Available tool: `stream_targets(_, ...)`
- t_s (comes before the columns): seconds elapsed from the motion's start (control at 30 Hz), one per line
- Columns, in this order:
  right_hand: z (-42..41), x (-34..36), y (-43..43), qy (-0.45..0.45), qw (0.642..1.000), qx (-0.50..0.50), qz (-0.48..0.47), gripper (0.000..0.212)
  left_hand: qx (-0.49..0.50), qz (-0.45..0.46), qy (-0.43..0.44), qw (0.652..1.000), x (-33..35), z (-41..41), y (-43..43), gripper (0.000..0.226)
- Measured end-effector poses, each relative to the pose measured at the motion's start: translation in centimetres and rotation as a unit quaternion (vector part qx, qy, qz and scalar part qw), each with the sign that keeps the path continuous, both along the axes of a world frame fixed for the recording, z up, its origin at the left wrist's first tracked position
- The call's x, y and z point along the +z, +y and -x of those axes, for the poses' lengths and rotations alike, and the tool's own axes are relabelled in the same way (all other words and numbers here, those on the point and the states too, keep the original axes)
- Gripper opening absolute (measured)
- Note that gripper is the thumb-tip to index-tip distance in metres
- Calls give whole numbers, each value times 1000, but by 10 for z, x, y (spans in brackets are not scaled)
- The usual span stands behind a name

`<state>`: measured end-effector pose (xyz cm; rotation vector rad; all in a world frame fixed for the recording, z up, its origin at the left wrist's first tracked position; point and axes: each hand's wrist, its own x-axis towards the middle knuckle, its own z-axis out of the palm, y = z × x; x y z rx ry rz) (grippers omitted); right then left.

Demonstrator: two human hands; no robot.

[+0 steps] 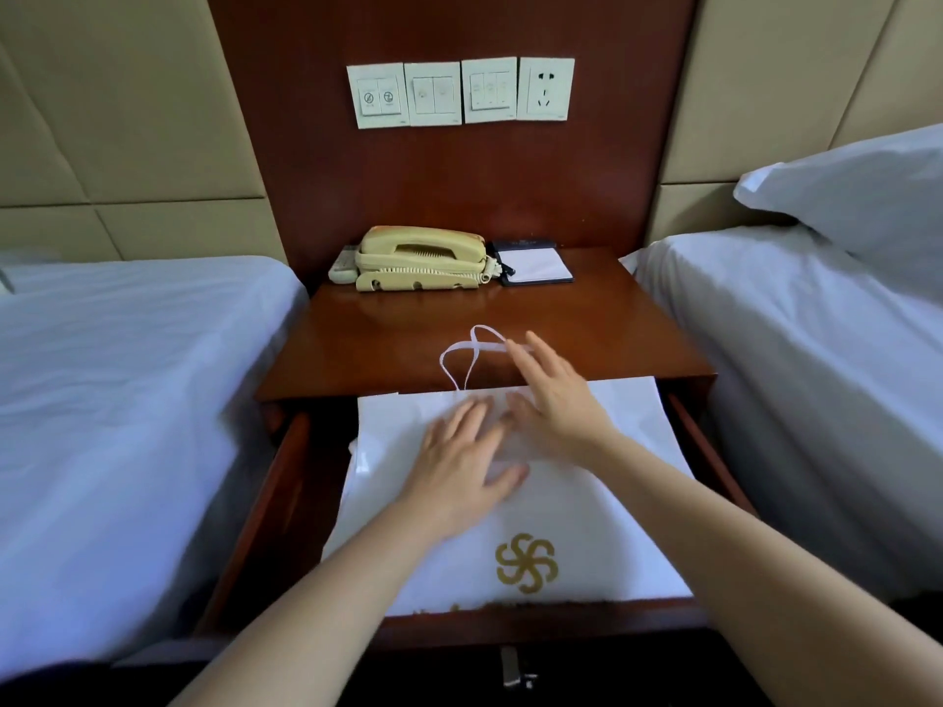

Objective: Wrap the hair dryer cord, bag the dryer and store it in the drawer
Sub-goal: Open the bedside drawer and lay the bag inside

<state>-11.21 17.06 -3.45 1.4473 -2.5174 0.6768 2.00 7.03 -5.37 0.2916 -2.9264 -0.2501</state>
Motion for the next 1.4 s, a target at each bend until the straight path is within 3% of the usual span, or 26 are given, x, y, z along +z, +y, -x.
stream_targets(0.17, -8, -25, 1, 62, 998, 31, -5, 59, -4, -10, -37, 999, -19, -6, 5, 92)
stream_targets(0.33, -16, -29, 13, 69, 995, 61, -24, 60, 2, -26, -27, 999, -21, -13, 11, 92)
stream_targets(0.43, -17, -27, 15, 8, 995, 59, -81, 70, 1, -68, -19, 998, -23, -15, 11, 92)
stream_targets(0.57, -12, -11, 4, -109, 981, 23, -160, 48, 14, -129, -7, 991, -25, -12, 3, 79)
stream_targets(0.67, -7, -4, -9, -169, 963, -36, -205, 47, 56, -148, -27, 987, -24, -5, -6, 64)
stream_targets(0.73, -2, -4, -16, -185, 962, -72, -185, 48, 76, -152, -36, 985, -22, 2, -12, 63)
stream_targets(0.83, 2, -7, -14, -179, 975, -111, -65, 39, 90, -98, -40, 990, -20, 11, -20, 64)
stream_targets(0.97, -3, -17, 8, -42, 992, -114, -45, 32, 133, -63, -50, 988, -13, 20, -23, 64)
stream_targets(1.2, -30, -10, 74, -132, 960, -60, -240, 67, 244, 2, -113, 963, 1, 28, -13, 76)
stream_targets(1.33, -10, -25, 84, -213, 946, -60, -235, 92, 148, -66, -134, 978, 5, 7, 6, 67)
stream_targets(1.4, -3, -25, 82, -210, 944, -54, -250, 89, 132, -84, -156, 975, 3, -10, 4, 66)
